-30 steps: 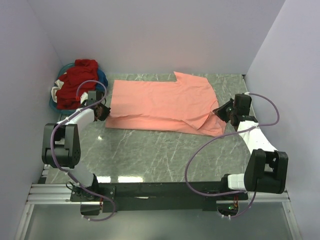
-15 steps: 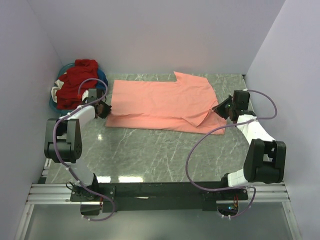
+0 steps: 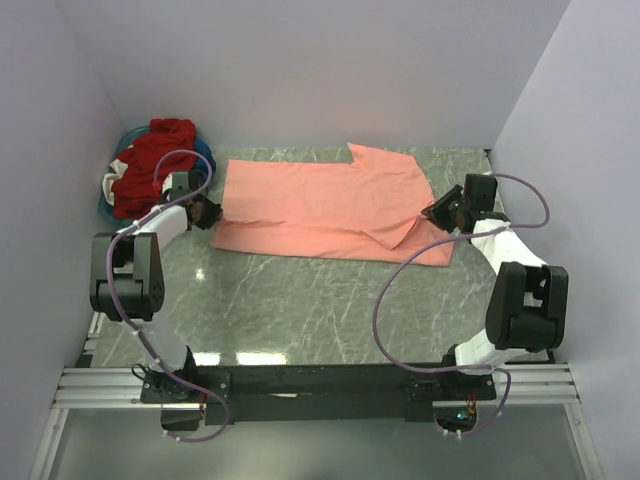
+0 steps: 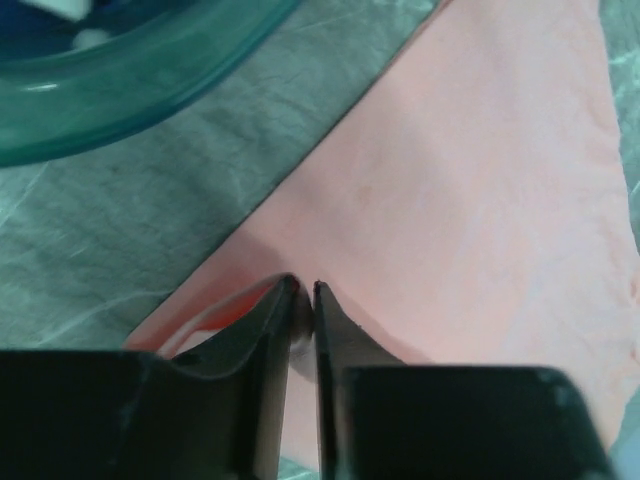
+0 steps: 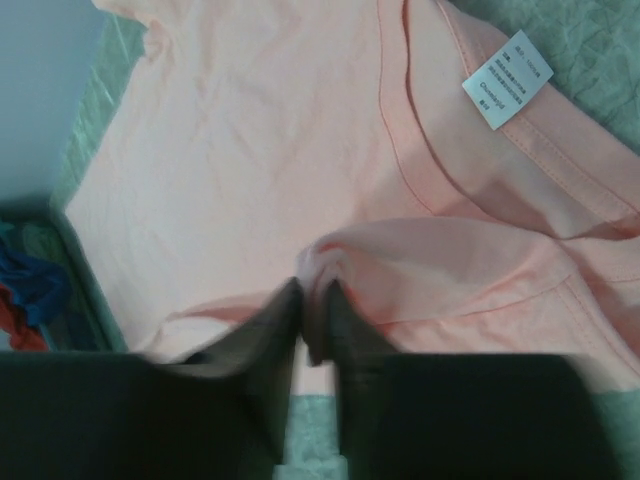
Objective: Fold and stack the t-shirts
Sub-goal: Fold the tshirt
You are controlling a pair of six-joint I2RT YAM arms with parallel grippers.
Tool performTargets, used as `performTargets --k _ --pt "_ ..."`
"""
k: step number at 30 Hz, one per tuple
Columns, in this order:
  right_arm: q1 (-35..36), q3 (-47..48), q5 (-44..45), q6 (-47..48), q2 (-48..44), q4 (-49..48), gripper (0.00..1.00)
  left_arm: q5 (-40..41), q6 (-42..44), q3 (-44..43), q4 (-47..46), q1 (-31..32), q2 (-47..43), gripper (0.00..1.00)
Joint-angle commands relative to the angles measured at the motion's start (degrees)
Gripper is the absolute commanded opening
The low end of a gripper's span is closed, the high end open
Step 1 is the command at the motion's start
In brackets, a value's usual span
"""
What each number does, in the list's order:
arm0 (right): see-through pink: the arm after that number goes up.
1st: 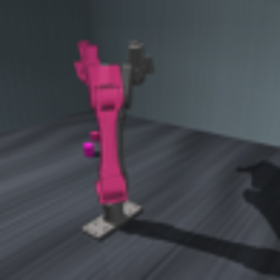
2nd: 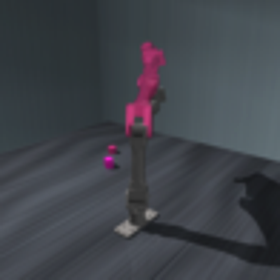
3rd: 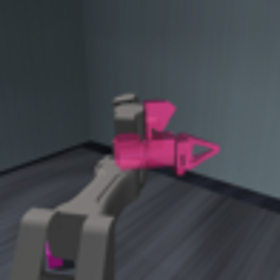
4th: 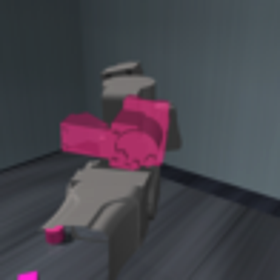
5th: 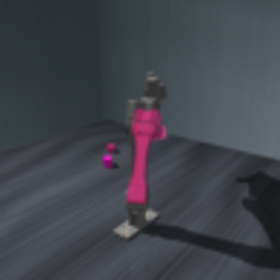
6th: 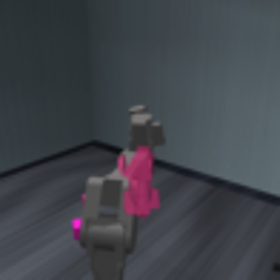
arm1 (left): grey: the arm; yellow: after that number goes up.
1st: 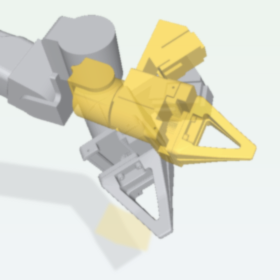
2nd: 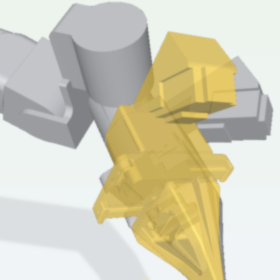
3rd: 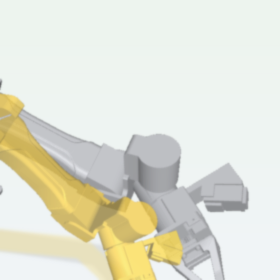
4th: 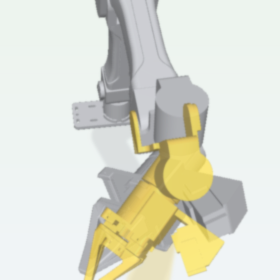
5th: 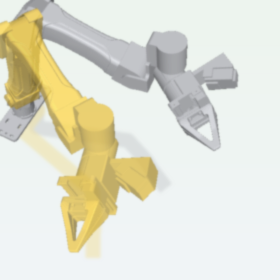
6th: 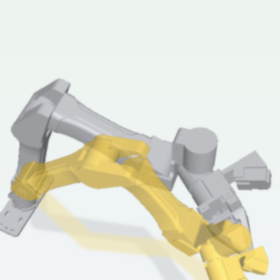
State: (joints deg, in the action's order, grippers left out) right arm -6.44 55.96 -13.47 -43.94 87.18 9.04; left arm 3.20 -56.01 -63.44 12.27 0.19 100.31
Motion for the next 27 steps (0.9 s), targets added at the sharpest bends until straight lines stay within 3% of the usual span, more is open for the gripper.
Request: performTargets --k 1,3,4,7,17,23,27 --pt "-0.6 3.3 -1.3 1.0 0.9 -0.8 0.32 -2.7 2.0 -2.7 -3.3 -1.3 0.6 0.29" --pt "-0.6 4.0 -1.6 1.4 1.1 -0.4 0.5 -3.6 2.4 -3.4 -3.1 -1.3 0.2 0.35" --pt "-0.6 4.4 -2.0 1.8 0.9 0.0 0.61 -3.5 2.7 -3.6 -2.7 -1.4 -0.2 0.44" --pt "-0.6 5.3 -1.8 3.2 -0.4 2.0 0.69 -3.4 3.0 -2.9 -1.9 -1.5 -3.2 0.55" --pt "-0.5 -12.6 3.4 1.9 -15.5 2.5 0.68 0.7 -3.5 19.6 -5.3 -0.6 -23.7 0.53" --pt "-0.7 -20.7 7.4 2.0 -23.2 4.8 0.66 1.6 -4.5 26.6 -7.0 1.4 -28.0 0.52" --pt "-0.9 -23.4 8.8 2.2 -23.4 4.5 0.66 0.4 -4.3 28.1 -8.6 1.6 -27.3 0.52"
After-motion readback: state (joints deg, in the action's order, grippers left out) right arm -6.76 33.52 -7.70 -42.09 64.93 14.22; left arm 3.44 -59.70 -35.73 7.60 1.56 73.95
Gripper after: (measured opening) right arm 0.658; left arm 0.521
